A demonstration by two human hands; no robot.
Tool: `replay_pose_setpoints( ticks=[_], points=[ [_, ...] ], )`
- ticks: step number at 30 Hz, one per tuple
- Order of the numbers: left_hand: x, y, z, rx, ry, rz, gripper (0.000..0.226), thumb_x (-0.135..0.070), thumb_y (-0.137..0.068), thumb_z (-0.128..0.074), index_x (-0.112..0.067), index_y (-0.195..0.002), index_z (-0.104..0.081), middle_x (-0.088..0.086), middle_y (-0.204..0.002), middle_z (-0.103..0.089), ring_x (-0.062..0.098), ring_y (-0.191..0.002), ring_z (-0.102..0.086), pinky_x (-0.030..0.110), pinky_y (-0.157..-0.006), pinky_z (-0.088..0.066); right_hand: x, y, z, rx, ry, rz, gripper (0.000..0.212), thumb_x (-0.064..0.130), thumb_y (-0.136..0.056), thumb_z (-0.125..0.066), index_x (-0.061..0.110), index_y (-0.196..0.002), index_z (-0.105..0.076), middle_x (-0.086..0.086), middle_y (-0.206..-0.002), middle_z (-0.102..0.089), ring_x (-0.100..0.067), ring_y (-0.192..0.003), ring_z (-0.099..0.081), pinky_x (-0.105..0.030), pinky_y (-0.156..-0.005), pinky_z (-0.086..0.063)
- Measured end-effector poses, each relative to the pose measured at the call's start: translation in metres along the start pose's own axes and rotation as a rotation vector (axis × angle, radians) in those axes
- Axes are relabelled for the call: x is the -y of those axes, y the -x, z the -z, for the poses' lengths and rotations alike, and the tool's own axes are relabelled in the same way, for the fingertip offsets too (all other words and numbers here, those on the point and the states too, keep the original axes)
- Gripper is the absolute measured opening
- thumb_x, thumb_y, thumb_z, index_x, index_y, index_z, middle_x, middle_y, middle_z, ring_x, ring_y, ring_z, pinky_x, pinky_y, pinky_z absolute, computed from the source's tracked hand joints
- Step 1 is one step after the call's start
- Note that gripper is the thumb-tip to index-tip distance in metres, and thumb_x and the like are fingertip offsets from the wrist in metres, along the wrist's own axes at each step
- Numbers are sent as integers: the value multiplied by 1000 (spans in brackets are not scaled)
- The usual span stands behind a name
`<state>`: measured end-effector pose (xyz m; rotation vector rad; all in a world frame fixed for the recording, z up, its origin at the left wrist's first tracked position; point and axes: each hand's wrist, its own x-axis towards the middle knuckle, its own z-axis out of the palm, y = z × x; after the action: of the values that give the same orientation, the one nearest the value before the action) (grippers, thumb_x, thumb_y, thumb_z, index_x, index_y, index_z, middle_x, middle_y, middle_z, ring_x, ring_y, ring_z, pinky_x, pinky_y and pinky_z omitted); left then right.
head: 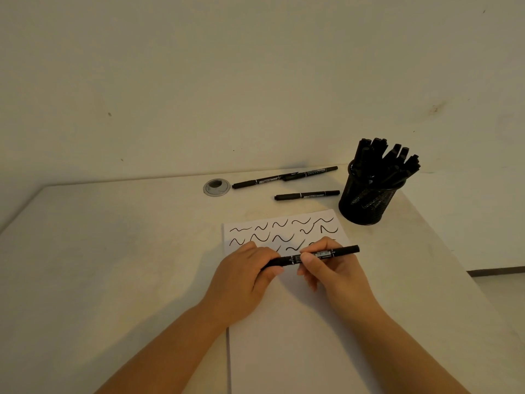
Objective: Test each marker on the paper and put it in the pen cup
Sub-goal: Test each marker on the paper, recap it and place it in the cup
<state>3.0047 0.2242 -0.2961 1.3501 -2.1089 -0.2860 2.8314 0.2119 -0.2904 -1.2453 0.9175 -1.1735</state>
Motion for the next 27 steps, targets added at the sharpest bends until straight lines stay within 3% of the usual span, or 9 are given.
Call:
replay_pose_setpoints(
  ticks=[7,15,22,27],
  points=[
    [-2,1,1,1,-29,12,43,-42,-91,-32,-10,-87,-61,2,-67,-56,12,-66,-40,28,-54,-34,-2,0,0,38,-30,-4,8,-2,-85,-54,3,-80,-58,-2,-54,-60,-10,-47,-49,-19,-46,-42],
    [-3,2,0,17,22,-9,59,-51,-92,-20,-8,-85,-60,0,-66,-51,6,-67,-33,23,-55,-27,-2,1,3,86,-27,16,8,-3,-85,-53,3,-81,-57,0,-54,-57,-10,-48,-47,-17,-49,-41],
    [-3,1,-2,27,-52,-20,53,-50,-92,-22,-13,-95,-59,-2,-73,-55,8,-71,-36,23,-58,-25,-3,-2,3,35,20,-9,8,2,-86,-55,7,-81,-58,0,-55,-58,-11,-46,-47,-19,-48,-42],
    [-2,0,-2,-72,124,125,32,-42,-88,-39,-15,-93,-54,-16,-75,-49,1,-71,-44,11,-62,-32,-3,-6,3,-64,-105,-96,17,5,-87,-55,13,-76,-65,1,-57,-59,-11,-50,-49,-19,-47,-41]
  ],
)
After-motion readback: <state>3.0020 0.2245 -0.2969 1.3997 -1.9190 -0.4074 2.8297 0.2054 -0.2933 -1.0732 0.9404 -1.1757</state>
